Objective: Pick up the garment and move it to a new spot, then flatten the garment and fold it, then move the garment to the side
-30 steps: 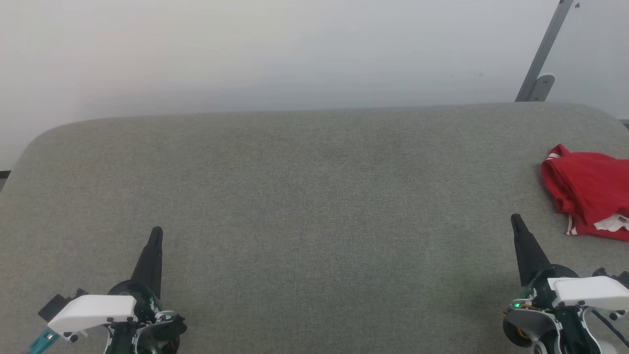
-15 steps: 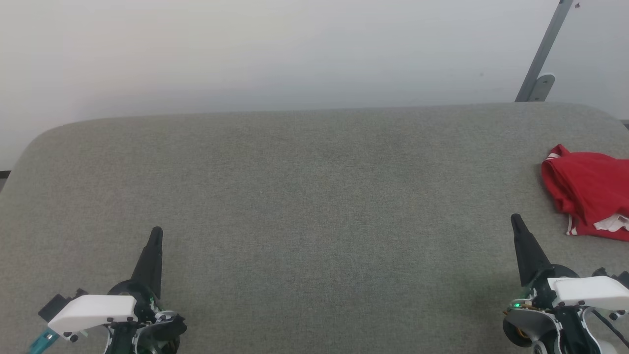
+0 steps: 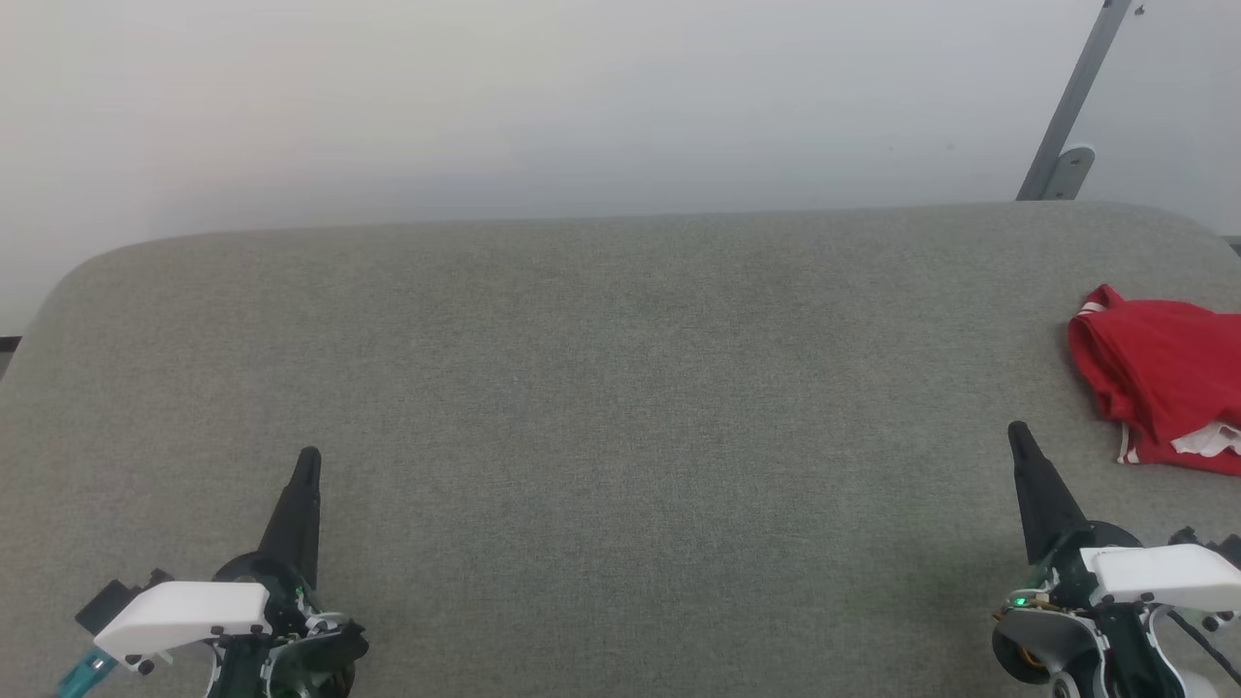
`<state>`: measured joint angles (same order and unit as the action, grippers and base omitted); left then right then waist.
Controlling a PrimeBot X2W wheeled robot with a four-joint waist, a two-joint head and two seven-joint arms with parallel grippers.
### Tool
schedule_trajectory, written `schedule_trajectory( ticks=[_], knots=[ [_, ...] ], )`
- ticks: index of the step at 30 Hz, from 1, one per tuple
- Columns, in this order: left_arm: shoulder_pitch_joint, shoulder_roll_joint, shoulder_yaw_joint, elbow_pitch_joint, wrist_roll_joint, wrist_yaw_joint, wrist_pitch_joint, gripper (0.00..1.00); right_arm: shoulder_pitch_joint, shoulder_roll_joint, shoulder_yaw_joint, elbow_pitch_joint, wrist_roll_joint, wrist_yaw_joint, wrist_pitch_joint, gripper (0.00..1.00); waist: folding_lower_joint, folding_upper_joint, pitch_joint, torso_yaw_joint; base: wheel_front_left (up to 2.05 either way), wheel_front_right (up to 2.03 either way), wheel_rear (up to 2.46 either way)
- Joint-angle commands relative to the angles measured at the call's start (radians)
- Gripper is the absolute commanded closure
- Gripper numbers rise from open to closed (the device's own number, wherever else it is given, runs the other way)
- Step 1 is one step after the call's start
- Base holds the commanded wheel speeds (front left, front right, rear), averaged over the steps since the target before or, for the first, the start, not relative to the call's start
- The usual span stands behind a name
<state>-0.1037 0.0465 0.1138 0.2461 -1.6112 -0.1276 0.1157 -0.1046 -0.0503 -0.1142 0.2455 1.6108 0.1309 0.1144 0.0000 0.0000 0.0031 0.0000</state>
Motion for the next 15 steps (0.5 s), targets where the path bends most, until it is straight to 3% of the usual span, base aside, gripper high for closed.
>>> schedule_trajectory(
  ticks=[1, 15],
  knots=[
    [-0.012, 0.002, 0.002, -0.001, -0.002, -0.006, 0.001, 1.00, -0.008, 0.001, -0.001, -0.002, 0.004, 0.000, 0.002, 1.00, 0.0000, 0.0000, 0.000, 0.000, 0.00, 0.00, 0.00],
    [-0.012, 0.002, 0.002, -0.001, -0.002, -0.006, 0.001, 1.00, -0.007, 0.001, -0.001, -0.002, 0.004, 0.000, 0.002, 1.00, 0.0000, 0.0000, 0.000, 0.000, 0.00, 0.00, 0.00]
  ],
)
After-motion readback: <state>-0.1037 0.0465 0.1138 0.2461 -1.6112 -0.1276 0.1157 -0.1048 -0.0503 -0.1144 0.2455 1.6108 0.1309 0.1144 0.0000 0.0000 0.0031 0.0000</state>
